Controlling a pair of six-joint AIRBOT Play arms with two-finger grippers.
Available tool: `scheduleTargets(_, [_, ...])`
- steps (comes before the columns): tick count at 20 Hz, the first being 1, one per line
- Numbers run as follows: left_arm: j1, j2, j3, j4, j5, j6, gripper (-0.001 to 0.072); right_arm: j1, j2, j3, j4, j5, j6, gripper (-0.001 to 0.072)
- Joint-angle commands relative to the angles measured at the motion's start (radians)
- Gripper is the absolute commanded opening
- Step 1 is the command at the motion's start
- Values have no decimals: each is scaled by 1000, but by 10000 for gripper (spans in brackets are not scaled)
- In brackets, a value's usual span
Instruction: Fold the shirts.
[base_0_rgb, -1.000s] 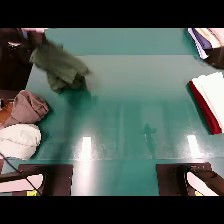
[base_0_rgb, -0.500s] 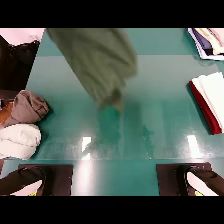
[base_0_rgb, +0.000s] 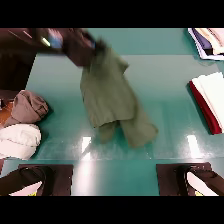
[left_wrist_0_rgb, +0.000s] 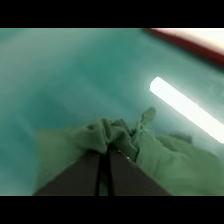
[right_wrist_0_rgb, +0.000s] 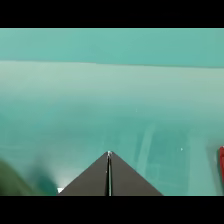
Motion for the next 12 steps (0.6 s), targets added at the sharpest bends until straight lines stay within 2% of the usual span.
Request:
scheduleTargets(1, [-2,-1,-260,149,-30,-117,412,1,0,1,0,33,-13,22])
scheduleTargets(2, [11,0,-316,178,-32,-151,618,1,0,1,0,36,-13,22])
scheduleTargets(8, [202,7,-359,182,-154,-174,614,1,0,1,0,46,-21,22])
scheduleTargets(12, [245,8,-476,183,-132,-172,614,1,0,-1,0,69,-23,22])
